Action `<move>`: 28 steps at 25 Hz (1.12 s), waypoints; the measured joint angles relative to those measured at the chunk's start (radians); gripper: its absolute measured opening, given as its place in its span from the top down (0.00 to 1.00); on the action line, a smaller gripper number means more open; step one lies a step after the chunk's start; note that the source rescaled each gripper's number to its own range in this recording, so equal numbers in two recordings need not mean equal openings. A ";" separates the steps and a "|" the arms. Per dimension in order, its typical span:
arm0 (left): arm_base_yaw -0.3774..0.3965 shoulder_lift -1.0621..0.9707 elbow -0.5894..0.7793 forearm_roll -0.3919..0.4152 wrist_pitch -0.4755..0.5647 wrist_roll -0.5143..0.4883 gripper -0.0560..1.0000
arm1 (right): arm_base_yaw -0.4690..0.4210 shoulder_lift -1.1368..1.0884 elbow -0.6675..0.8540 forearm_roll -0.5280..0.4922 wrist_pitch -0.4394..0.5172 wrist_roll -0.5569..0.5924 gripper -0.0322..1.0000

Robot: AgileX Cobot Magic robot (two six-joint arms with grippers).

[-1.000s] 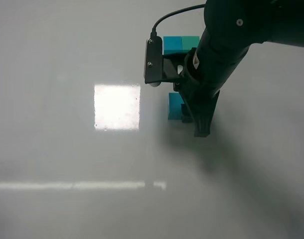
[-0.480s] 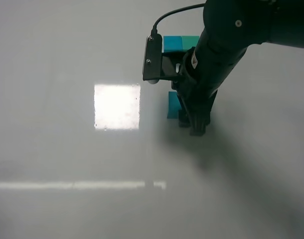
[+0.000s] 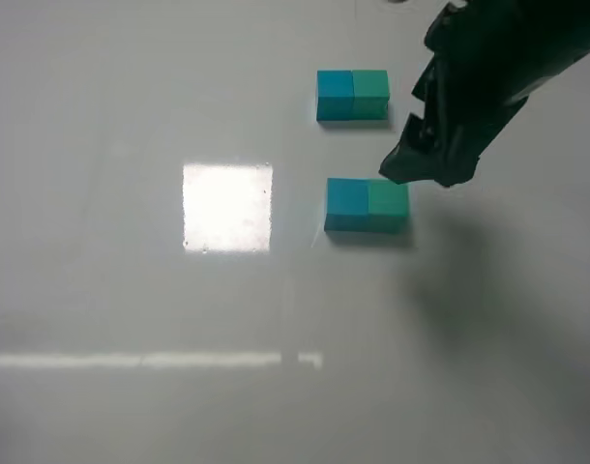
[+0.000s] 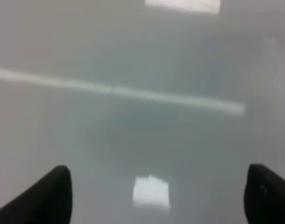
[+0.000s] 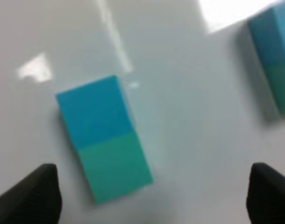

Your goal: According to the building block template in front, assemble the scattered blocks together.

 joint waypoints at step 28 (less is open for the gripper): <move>0.000 0.000 0.000 0.000 0.000 0.000 0.25 | -0.582 -1.206 0.972 0.217 0.063 0.582 0.10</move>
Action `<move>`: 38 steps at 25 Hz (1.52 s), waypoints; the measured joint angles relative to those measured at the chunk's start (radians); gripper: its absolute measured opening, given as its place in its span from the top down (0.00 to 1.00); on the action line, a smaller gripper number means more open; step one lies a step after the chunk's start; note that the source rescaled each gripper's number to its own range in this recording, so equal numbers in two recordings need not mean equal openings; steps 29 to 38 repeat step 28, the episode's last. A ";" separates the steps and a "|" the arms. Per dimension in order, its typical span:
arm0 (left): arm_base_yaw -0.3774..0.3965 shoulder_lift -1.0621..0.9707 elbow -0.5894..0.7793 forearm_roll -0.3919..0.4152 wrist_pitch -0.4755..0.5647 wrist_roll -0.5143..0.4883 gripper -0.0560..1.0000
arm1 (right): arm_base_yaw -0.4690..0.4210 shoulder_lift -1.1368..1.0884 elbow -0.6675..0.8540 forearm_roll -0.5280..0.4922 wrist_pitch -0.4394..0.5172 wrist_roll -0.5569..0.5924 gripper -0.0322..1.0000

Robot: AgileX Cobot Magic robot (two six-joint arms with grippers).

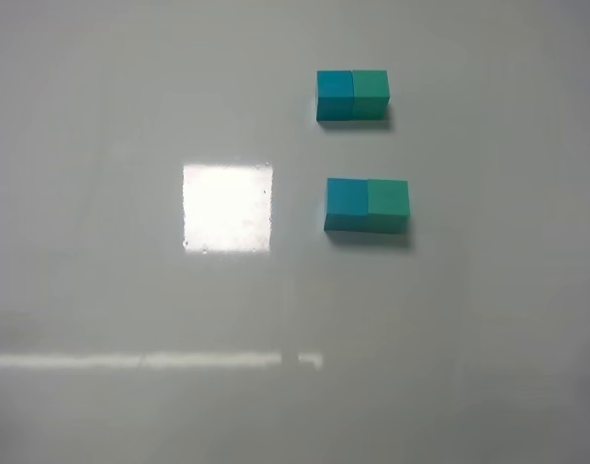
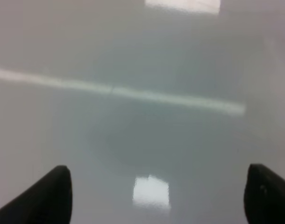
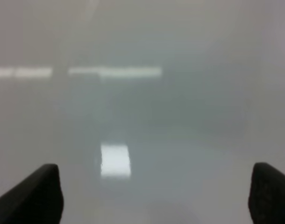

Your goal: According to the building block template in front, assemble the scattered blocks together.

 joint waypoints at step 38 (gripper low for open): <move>0.000 0.000 0.000 0.000 0.000 0.000 0.25 | 0.000 -0.153 0.092 0.011 -0.105 -0.051 0.13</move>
